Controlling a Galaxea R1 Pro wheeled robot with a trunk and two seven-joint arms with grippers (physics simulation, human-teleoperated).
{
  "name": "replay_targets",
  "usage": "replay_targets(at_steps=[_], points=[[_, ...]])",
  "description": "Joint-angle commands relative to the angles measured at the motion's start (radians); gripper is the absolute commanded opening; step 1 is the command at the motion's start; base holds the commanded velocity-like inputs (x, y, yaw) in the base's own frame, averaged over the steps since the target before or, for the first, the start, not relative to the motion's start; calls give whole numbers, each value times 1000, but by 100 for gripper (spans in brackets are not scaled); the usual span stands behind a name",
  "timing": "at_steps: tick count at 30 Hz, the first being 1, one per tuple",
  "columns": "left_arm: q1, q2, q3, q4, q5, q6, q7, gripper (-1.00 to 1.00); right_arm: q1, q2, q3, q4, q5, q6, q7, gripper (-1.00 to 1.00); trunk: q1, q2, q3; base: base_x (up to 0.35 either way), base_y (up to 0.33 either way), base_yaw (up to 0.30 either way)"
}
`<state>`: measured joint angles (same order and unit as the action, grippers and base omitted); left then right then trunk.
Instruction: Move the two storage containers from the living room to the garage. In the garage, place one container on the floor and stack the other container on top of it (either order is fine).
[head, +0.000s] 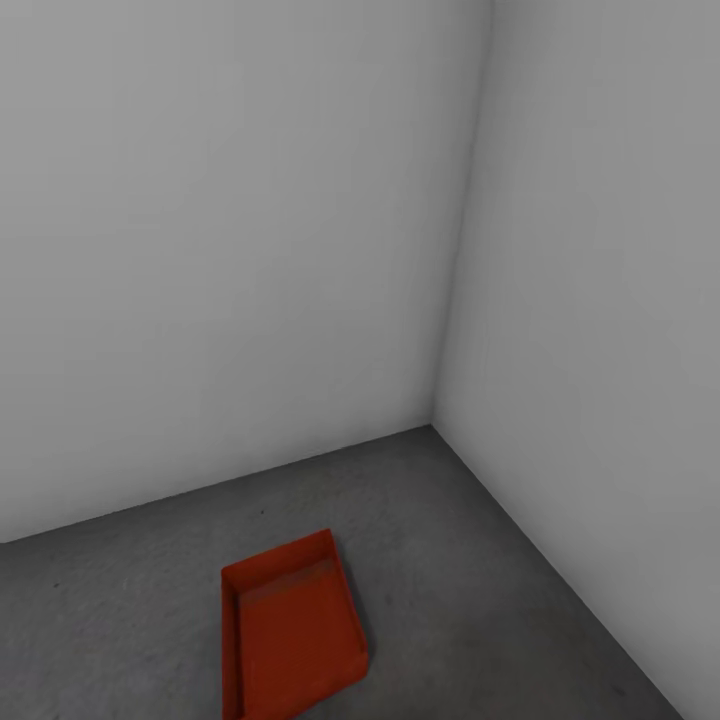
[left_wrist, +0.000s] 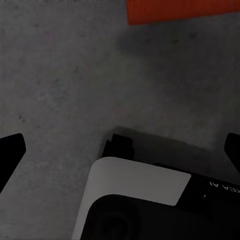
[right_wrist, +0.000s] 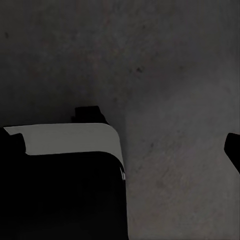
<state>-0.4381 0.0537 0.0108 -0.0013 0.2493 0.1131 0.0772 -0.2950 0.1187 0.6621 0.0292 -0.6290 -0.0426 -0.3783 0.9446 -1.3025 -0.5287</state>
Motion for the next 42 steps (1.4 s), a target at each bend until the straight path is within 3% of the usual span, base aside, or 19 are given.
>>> replay_targets(at_steps=[1, 3, 20, 42], points=[[-1, 0, 1, 0, 5, 3, 2, 100, -1, 1, 8, 3, -9, -4, 0, 100, 0, -1, -1, 0, 0, 0], [-12, -1, 6, 0, 13, 11, 6, 100, -11, 11, 17, 3, -15, -2, -5, 100, 0, -1, -1, 0, 0, 0], [-13, -2, 6, 1, 11, 23, 7, 100, -9, 8, 18, 2, -14, -2, -6, 100, 0, -1, -1, 0, 0, -13], [-13, -3, 5, 1, 5, 21, 7, 100, -9, 9, 17, 3, -18, -5, -5, 100, 0, -1, -1, 0, 0, -239]])
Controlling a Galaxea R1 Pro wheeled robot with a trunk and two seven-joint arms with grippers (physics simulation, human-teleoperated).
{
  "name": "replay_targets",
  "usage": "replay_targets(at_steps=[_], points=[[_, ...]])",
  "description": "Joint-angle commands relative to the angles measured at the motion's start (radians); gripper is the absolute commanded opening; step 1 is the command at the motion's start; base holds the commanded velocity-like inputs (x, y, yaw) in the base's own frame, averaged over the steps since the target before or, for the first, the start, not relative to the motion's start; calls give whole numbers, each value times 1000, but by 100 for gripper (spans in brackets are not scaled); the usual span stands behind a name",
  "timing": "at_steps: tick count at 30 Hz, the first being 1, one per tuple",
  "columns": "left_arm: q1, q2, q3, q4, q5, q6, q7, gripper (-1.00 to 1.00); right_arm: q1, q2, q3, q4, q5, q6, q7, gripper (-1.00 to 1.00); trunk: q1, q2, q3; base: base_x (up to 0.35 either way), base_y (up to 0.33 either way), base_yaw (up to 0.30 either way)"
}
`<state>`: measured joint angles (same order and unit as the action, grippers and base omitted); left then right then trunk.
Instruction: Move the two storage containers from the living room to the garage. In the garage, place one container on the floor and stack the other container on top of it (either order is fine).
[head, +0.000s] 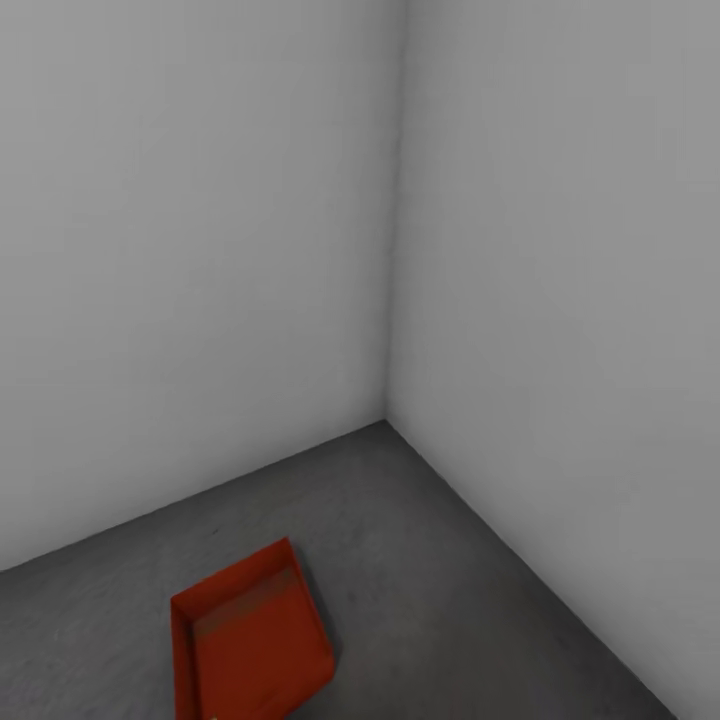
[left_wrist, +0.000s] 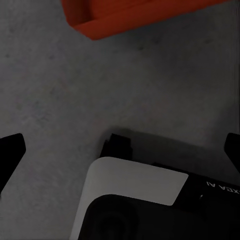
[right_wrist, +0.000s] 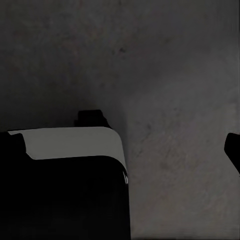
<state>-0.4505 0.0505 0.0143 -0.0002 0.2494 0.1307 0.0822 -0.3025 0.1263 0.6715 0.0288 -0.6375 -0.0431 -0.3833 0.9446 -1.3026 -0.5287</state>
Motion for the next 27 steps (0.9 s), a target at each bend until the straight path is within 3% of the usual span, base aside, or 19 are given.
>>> replay_targets(at_steps=[1, 27], points=[[-1, 0, 1, 0, 5, 3, 2, 100, -1, 1, 8, 3, -10, -4, 0, 100, 0, -1, -1, 0, 0, -251], [-1, -1, 1, 0, 5, 4, 2, 100, -1, 1, 8, 3, -10, -3, 1, 100, 0, -1, -1, 0, 0, -253]])
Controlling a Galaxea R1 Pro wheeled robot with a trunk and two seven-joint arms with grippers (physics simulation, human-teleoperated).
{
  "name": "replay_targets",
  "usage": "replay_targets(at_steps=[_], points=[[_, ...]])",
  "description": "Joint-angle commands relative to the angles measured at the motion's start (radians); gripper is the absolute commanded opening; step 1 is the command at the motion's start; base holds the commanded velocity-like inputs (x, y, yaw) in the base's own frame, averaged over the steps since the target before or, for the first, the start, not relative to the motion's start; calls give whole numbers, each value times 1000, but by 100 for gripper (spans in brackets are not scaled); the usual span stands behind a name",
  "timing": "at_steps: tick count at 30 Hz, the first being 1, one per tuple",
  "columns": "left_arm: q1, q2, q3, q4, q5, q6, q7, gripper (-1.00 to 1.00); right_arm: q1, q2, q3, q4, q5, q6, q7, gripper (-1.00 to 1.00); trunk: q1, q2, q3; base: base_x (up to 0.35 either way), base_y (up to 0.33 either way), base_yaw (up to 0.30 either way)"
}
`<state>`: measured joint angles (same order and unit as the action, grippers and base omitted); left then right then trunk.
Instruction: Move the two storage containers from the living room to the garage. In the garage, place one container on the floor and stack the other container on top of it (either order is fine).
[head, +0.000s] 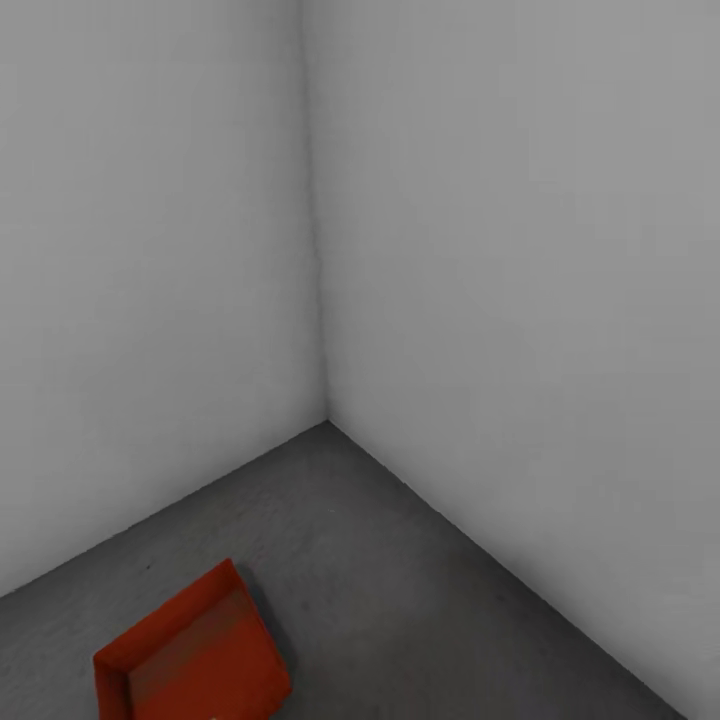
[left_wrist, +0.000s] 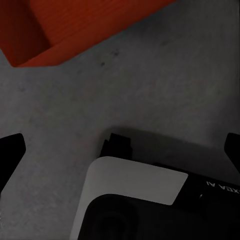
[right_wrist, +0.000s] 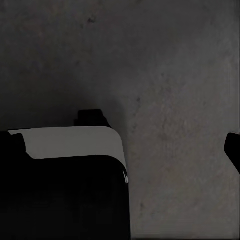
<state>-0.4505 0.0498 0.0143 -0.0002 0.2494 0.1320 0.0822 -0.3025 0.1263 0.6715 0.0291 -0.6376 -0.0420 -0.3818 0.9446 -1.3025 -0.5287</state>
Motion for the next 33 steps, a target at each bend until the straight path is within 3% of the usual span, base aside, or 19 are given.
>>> replay_targets(at_steps=[1, 33], points=[[-1, 0, 1, 0, 5, 3, 2, 100, -1, 1, 8, 3, -10, -5, 0, 100, 0, -1, -1, 0, 0, -259], [-1, -1, 1, 0, 6, -2, 2, 100, -1, 1, 8, 3, -10, -6, 0, 100, 0, -1, -1, 0, 0, -260]])
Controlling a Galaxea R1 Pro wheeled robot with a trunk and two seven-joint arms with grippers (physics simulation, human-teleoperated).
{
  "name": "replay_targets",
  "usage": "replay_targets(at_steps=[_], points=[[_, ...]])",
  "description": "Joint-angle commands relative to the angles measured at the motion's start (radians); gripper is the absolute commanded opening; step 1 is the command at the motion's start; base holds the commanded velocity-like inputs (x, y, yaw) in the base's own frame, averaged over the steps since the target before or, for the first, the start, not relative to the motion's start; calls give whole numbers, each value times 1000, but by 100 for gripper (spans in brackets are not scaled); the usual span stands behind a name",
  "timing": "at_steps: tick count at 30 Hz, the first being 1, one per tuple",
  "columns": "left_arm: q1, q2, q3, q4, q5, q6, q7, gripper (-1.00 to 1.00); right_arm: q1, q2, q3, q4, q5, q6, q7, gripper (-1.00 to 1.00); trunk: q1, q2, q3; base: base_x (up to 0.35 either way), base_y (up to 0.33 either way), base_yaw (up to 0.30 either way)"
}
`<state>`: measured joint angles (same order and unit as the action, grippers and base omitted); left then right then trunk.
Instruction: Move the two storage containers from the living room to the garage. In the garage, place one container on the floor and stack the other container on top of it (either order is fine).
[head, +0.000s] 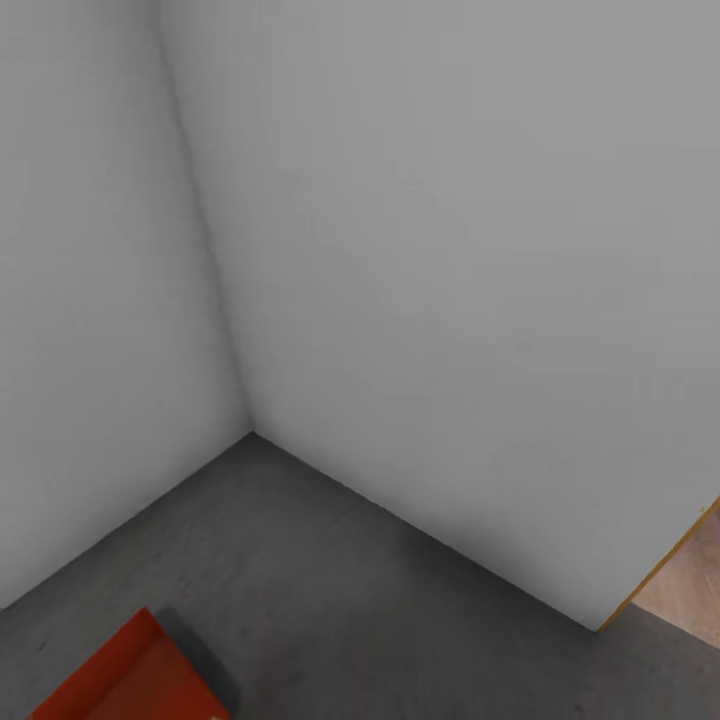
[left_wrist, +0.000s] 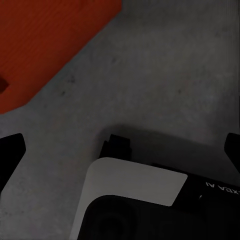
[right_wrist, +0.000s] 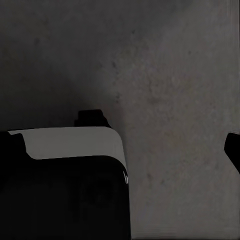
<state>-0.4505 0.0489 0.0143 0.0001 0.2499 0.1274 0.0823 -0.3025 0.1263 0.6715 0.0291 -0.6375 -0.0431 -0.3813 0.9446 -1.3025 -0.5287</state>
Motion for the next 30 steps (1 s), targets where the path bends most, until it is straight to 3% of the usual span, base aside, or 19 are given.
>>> replay_targets(at_steps=[1, 30], points=[[-1, 0, 1, 0, 5, 3, 2, 100, -1, 1, 8, 3, -10, -4, 0, 100, 0, -1, -1, 0, 0, -260], [-1, 0, 1, 0, 5, 3, 2, 100, -1, 0, 8, 3, -10, -4, -1, 100, 0, -1, -1, 0, 0, -238]])
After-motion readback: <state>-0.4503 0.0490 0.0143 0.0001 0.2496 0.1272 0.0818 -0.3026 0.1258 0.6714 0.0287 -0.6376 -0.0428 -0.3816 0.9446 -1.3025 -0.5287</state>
